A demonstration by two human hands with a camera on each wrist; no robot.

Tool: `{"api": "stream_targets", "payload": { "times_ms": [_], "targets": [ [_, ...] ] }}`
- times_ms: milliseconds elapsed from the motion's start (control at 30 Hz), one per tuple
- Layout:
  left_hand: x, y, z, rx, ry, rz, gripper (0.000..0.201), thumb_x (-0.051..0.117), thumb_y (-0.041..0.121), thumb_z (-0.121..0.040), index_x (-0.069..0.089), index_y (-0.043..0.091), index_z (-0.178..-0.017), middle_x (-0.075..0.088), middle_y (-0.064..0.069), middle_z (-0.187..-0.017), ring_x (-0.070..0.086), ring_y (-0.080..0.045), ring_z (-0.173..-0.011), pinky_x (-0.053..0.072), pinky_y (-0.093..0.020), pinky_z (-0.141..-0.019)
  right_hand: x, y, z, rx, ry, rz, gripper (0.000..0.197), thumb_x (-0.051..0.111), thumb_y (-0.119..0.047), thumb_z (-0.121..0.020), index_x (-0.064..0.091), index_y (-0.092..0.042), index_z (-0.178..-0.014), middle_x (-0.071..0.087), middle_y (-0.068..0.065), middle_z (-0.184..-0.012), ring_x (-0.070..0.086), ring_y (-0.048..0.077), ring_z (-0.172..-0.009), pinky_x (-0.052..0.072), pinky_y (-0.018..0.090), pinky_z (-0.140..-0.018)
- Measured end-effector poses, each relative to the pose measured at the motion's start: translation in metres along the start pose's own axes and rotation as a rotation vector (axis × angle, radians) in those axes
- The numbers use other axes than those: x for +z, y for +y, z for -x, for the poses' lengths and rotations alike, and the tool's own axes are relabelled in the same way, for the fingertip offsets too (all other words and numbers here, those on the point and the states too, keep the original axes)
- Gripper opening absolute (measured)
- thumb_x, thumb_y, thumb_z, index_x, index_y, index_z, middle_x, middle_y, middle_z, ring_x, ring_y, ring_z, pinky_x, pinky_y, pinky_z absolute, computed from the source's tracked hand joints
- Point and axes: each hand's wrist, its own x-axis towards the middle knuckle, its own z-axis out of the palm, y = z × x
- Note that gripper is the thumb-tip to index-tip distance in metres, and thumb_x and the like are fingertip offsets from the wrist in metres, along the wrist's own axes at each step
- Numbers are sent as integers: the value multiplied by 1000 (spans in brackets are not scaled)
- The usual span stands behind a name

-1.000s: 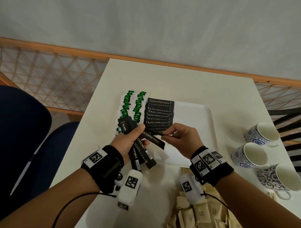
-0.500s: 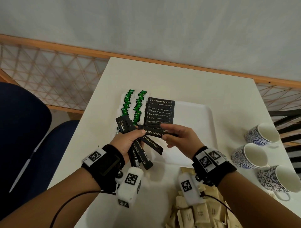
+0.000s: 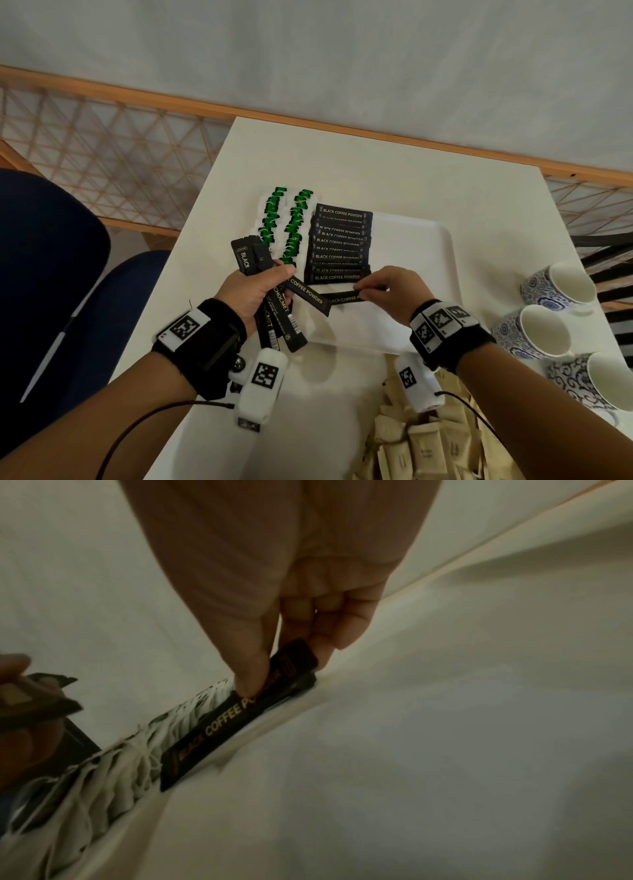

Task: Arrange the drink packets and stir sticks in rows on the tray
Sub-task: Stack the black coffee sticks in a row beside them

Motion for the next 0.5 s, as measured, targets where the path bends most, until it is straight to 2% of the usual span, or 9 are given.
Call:
{"api": "stream_targets", "payload": {
  "times_ms": [100, 200, 300, 400, 500],
  "targets": [
    [-3, 1, -2, -10, 10, -4, 7, 74, 11, -78, 67, 10, -79, 66, -8, -63, 61, -16, -52, 55, -27, -58, 8, -3, -6, -17, 26, 33, 10, 71, -26, -82, 76, -30, -89, 58, -17, -81, 53, 4, -80, 34, 7, -68],
    [-4, 1, -3, -17, 4, -3, 7, 73, 12, -78, 67, 10, -81, 67, -7, -63, 62, -16, -52, 55, -27, -59, 14, -7, -12, -20, 55, 81, 9, 71, -30, -81, 76, -31, -90, 54, -18, -81, 53, 6, -82, 40, 18, -74],
    [-4, -1, -4, -21, -7, -2, 6, 72, 11, -79, 66, 11, -80, 67, -7, -63, 62, -15, -52, 54, -27, -58, 16, -9, -17, -17, 50, 129, 9, 71, -32, -81, 75, -31, -89, 52, -15, -84, 54, 9, -84, 44, 23, -76],
    [-3, -2, -6, -34, -11, -3, 6, 72, 11, -79, 66, 11, -80, 66, -6, -62, 62, -15, -51, 54, -28, -58, 15, -11, -20, 1, 56, 157, 8, 70, -34, -82, 73, -31, -89, 53, -13, -86, 56, 10, -85, 46, 25, -77],
    [-3, -2, -7, -48, -26, -3, 7, 73, 13, -78, 66, 10, -79, 65, -7, -61, 60, -15, -52, 54, -28, -58, 16, -11, -23, 9, 73, 180, 7, 71, -37, -81, 71, -32, -86, 54, -14, -85, 55, 8, -82, 45, 24, -72]
  ]
}}
